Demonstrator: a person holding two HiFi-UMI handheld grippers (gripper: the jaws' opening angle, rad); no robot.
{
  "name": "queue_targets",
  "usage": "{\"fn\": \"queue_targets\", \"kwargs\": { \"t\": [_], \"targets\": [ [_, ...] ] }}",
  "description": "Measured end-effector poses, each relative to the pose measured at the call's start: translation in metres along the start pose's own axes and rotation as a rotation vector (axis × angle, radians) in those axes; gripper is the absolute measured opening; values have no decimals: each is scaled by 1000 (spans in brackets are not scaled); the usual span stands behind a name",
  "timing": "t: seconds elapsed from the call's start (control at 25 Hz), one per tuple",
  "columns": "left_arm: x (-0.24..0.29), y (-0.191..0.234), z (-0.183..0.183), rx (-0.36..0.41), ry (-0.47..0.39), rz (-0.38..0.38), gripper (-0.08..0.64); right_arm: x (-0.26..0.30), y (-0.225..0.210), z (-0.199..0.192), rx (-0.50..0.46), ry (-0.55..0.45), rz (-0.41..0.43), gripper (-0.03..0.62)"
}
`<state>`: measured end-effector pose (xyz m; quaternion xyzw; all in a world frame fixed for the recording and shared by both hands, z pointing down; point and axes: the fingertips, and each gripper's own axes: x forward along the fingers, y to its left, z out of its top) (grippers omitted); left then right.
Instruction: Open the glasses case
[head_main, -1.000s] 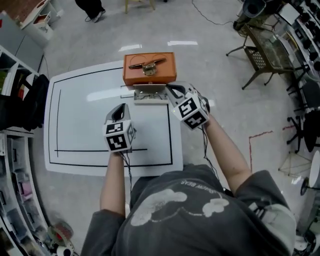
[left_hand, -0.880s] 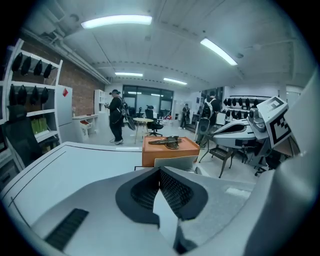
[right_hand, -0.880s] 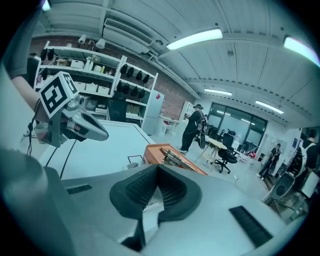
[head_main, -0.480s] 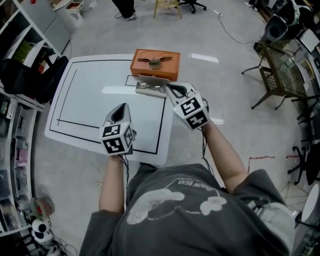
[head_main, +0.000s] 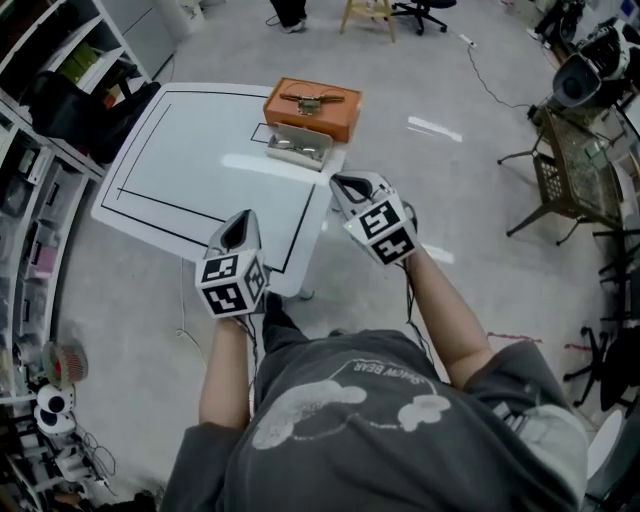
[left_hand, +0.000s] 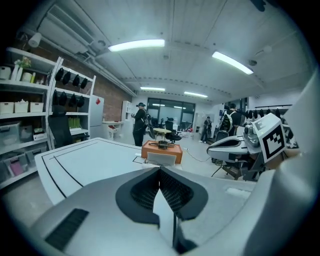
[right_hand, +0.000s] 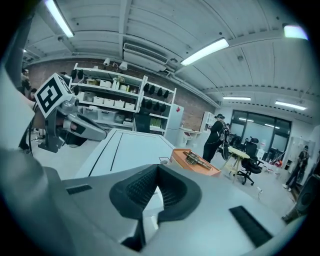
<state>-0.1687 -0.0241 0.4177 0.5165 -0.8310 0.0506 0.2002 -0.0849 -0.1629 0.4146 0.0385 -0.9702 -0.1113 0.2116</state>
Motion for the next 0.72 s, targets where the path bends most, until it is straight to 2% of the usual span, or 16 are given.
{"fn": "queue_targets", "kwargs": {
  "t": [0.32, 0.48, 0.72],
  "targets": [
    [-55, -15, -33, -41, 8, 83, 3, -19, 45, -14, 5, -20, 120, -2],
    [-73, -11, -46, -16, 18, 108, 3, -18, 70, -13, 20, -35, 177, -2],
    [-98, 1, -52, 11, -11, 130, 3, -11, 105, -15, 25, -34, 212, -2]
  ]
}}
